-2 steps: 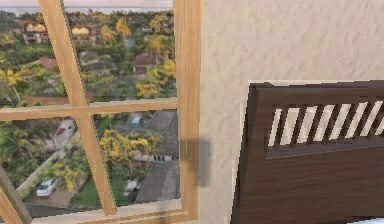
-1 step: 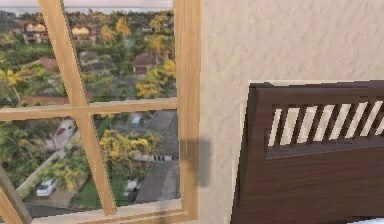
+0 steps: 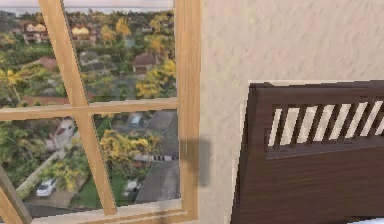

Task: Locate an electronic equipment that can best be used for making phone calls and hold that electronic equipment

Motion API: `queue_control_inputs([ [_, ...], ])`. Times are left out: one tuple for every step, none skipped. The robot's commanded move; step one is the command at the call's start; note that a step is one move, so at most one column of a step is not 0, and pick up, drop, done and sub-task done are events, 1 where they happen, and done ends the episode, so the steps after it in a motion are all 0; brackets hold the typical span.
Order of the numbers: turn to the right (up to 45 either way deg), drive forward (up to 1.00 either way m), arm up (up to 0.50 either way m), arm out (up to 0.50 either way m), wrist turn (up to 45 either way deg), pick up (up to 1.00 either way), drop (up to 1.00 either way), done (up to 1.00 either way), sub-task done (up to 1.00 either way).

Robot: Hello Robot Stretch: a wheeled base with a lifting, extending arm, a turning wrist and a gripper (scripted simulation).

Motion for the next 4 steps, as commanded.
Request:
queue_control_inputs([
  [0.0, 0.0, 0.0, 0.38, 0.0, 0.0, 0.0, 0.0, 0.0],
  [0.0, 0.0, 0.0, 0.0, 45.0, 0.0, 0.0, 0.0, 0.0],
  [0.0, 0.0, 0.0, 0.0, 45.0, 0.0, 0.0, 0.0, 0.0],
  [0.0, 0.0, 0.0, 0.0, 45.0, 0.0, 0.0, 0.0, 0.0],
])
